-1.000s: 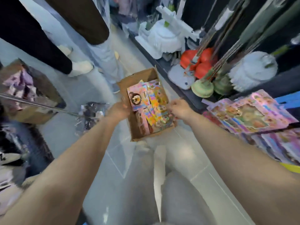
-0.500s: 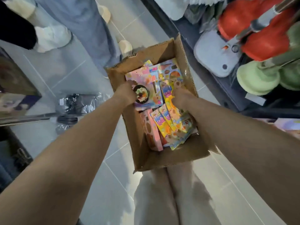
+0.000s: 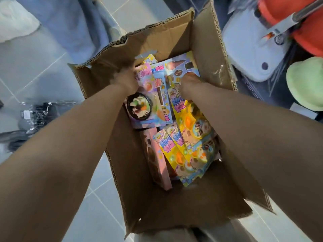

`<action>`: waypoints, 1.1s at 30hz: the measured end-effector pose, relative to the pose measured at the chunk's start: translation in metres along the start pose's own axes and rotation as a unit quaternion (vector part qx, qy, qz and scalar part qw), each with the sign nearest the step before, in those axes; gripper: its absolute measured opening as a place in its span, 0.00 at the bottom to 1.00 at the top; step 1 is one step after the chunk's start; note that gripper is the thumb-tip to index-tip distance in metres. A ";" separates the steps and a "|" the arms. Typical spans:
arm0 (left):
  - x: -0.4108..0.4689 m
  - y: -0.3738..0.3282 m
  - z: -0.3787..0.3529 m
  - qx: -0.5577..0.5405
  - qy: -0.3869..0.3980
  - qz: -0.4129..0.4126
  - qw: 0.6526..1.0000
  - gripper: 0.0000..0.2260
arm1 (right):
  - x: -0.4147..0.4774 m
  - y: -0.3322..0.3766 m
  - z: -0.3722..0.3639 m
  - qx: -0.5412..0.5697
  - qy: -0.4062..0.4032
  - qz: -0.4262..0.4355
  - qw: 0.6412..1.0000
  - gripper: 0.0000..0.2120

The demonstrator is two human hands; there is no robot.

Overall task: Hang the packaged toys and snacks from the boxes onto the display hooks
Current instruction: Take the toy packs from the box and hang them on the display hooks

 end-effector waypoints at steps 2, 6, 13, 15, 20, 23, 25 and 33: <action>-0.009 -0.006 0.010 0.075 -0.046 -0.014 0.996 0.21 | 0.002 0.000 -0.007 -0.040 0.002 -0.022 0.999 0.17; -0.034 -0.008 0.031 0.174 -0.127 -0.083 0.973 0.11 | -0.022 0.001 0.003 -0.034 -0.025 0.000 0.999 0.18; -0.153 -0.032 0.080 0.213 -0.080 -0.153 0.962 0.10 | -0.137 -0.009 0.061 -0.013 0.080 0.106 0.991 0.06; -0.190 -0.052 0.101 0.209 -0.087 -0.177 0.958 0.09 | -0.169 -0.018 0.082 0.027 0.107 0.103 0.989 0.09; -0.266 -0.113 0.167 0.226 -0.111 -0.219 0.943 0.08 | -0.259 -0.047 0.145 0.128 0.058 0.045 0.989 0.06; -0.304 -0.149 0.204 0.222 -0.150 -0.259 0.928 0.07 | -0.316 -0.069 0.164 0.193 -0.020 0.019 0.981 0.09; -0.328 -0.168 0.219 0.226 -0.181 -0.287 0.913 0.07 | -0.357 -0.083 0.167 0.230 -0.051 -0.007 0.972 0.11; -0.483 -0.298 0.255 0.177 -0.280 -0.484 0.810 0.09 | -0.576 -0.164 0.175 0.411 -0.259 -0.155 0.860 0.04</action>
Point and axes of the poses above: each hand's wrist, its own x-axis towards the middle knuckle, its own z-axis out of the back of the hand, y = z × x, the point moved 1 cm from there along x, towards the middle knuckle, and after that the axes turned 13 degrees about -z, right-handed, at the moved point
